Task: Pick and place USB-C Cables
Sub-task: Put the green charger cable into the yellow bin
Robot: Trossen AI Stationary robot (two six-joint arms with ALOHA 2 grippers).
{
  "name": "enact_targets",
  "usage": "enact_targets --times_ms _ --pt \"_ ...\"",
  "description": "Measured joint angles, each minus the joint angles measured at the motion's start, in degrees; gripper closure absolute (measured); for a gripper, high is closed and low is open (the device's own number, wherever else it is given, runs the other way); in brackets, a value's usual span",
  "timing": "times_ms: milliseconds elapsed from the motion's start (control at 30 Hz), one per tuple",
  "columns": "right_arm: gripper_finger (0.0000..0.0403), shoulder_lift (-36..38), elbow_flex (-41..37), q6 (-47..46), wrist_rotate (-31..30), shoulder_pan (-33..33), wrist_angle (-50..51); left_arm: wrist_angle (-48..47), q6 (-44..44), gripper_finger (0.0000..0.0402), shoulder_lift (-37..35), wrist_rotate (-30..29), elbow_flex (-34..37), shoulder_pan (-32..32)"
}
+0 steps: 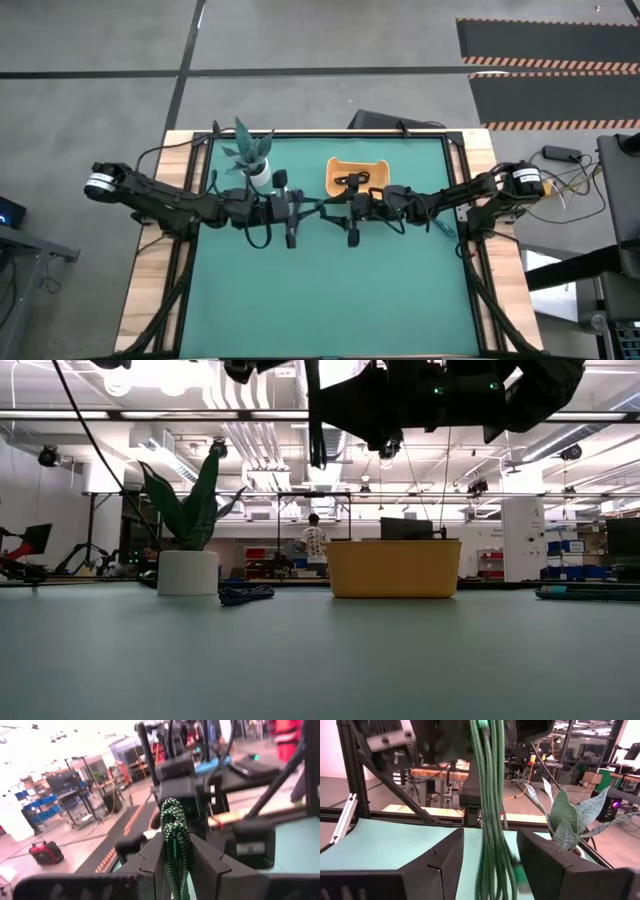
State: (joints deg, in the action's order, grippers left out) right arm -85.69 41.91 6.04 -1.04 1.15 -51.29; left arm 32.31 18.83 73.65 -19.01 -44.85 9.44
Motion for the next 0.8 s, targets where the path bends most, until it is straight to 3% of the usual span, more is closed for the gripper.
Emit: enact_targets --times_ms 367,800 --pt "0.0257 0.1 0.0 -0.4 0.0 0.0 0.7 -0.2 -0.1 0.0344 1.6 0.1 0.1 0.0" --pt "0.0344 0.1 0.0 0.4 0.0 0.0 1.9 -0.3 -0.5 0.0344 2.1 0.1 0.1 0.0"
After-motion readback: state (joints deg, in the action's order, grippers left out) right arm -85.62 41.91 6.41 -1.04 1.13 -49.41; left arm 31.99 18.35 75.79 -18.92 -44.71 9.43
